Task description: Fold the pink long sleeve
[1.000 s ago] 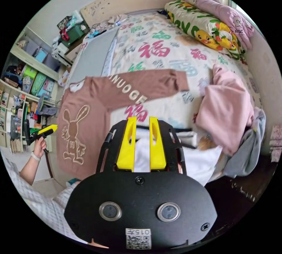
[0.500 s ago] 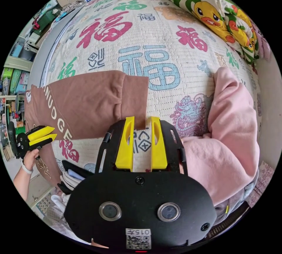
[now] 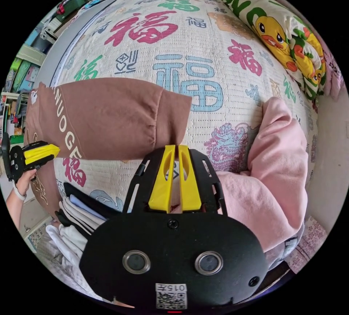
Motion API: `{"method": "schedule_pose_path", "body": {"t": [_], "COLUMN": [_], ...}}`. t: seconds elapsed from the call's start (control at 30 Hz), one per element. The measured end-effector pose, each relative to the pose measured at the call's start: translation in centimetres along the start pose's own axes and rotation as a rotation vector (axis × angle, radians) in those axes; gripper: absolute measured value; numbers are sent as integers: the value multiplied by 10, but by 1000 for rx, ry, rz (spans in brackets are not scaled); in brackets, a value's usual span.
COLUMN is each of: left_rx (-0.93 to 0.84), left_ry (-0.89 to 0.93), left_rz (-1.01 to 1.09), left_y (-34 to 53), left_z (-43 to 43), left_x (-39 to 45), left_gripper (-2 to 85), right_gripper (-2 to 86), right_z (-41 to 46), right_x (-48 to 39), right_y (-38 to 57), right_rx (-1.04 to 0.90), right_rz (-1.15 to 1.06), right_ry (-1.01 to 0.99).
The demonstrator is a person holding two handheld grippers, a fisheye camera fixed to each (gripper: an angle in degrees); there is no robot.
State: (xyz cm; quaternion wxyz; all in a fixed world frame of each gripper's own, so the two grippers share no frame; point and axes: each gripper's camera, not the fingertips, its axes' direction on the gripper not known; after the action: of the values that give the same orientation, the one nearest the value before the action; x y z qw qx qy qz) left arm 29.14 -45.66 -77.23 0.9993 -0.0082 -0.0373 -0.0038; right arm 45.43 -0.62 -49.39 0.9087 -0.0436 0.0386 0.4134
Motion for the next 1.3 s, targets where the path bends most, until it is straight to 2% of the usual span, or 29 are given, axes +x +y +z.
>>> {"method": "schedule_pose_path", "body": {"t": [0.17,0.23,0.33,0.53,0.7,0.87,1.03,1.17,1.3], "left_rx": [18,85,142,60,12,26,9,22,138], "left_ry": [-54,-65,-156,-193,-100,17,-8,16,107], "left_rz": [-5,13,40,34,-28,-31,70,86,32], "left_y": [-18,-24,-51,-109,-127,-135,-141,-132,-90], "left_z": [-18,-33,-39,8,51,78,128,154,157], "left_x": [13,25,45,39,20,19,30,24,-10], "left_gripper": [52,66,81,89,40,14,10,12,10], "right_gripper": [17,34,73,93,54,5,9,34,38], "right_z": [-38,-65,-100,-103,-104,-111,-98,-98,-106], "right_x": [-2,-11,-42,-107,-118,-122,-146,-169,-187], "right_y": [4,10,12,-6,1,14,37,74,146], "right_rx": [7,94,178,49,-17,1,9,111,274], "right_rz": [-29,-69,-171,-273,-205,-119,-194,-246,-262], "right_ry": [91,140,100,-18,-102,-166,-142,-67,-44]}}
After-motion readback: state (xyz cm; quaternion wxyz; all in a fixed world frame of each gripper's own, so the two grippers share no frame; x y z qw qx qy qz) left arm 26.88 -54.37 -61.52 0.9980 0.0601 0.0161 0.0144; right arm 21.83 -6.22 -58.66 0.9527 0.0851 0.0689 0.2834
